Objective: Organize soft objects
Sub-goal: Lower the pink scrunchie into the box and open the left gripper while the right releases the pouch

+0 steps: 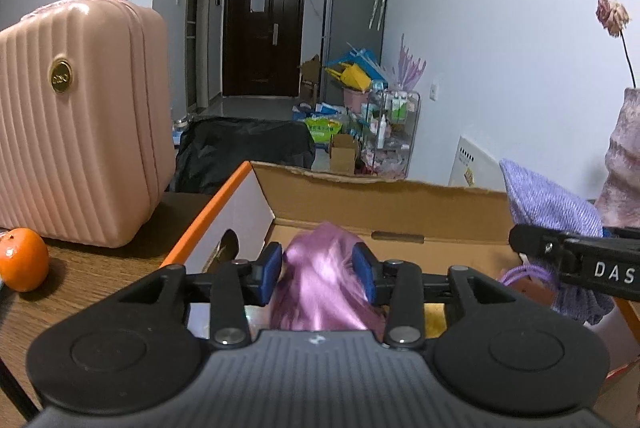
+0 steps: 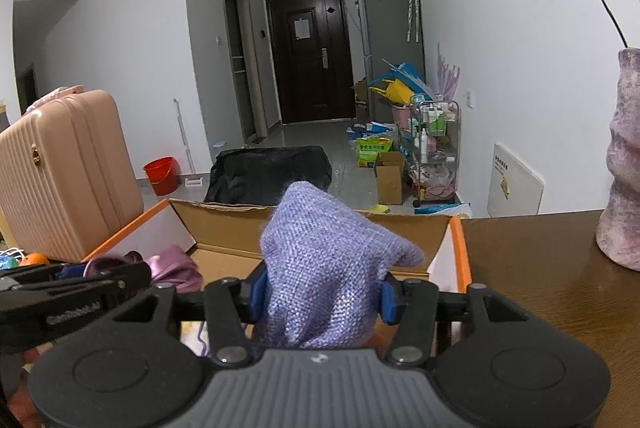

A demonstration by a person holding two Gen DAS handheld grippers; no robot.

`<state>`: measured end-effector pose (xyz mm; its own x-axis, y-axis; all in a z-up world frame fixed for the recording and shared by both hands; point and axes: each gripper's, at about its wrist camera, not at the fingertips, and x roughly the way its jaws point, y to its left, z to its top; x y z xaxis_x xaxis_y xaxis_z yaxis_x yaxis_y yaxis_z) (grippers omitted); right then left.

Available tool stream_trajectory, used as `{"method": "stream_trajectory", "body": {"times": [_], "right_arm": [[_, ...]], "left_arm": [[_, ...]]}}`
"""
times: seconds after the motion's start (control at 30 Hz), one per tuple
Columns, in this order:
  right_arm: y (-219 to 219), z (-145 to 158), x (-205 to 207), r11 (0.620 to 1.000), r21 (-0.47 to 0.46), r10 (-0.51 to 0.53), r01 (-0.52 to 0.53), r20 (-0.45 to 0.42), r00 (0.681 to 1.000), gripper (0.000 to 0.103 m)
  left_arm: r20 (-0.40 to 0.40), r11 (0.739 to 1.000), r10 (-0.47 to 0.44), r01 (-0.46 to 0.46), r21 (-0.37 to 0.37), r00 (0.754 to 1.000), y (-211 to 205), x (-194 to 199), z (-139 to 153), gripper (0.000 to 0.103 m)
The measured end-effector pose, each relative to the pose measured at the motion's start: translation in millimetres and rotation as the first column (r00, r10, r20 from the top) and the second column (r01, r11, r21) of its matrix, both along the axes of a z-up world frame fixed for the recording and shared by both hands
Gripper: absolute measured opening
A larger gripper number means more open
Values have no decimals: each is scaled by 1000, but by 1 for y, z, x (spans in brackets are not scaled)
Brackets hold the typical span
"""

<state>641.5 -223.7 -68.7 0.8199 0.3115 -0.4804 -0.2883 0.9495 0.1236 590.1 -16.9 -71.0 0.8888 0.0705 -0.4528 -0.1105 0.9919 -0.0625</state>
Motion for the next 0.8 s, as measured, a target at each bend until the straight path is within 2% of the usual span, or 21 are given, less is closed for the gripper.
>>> {"method": "stream_trajectory", "body": {"times": [0.03,0.07,0.1,0.13,0.17,0.23,0.3,0.5,0.8], "right_arm": [[-1,0,0,1000,1,-3,3,-3,1000,61],[-1,0,0,1000,5,-9,9,-3,1000,71],[-3,0,0,1000,7,-16,16,-3,1000,83],[-3,0,0,1000,7,-24,24,-3,1000,89],[-5,1,-1,1000,6,-30,30,0,1000,96],[-6,1,-3,999,5,-35,35,6,999,100],[-5,1,-4,999,5,-39,39,8,999,103],[-4,2,-4,999,-2,-38,38,0,999,103],[-1,6,-8,999,-5,-37,37,6,999,103]], "left_arm": [[9,1000,4,-4,-5,1000,1,-2,1,57],[19,1000,13,-13,-7,1000,1,-4,2,72],[30,1000,28,-28,-5,999,1,-6,3,81],[48,999,49,-49,0,998,1,-9,4,95],[66,998,69,-70,6,995,1,-12,6,103],[100,994,106,-108,13,989,1,-16,9,103],[100,993,115,-116,5,988,2,-16,10,103],[86,992,127,-127,-14,988,7,-12,11,103],[79,991,130,-130,0,988,5,-14,10,103]]}}
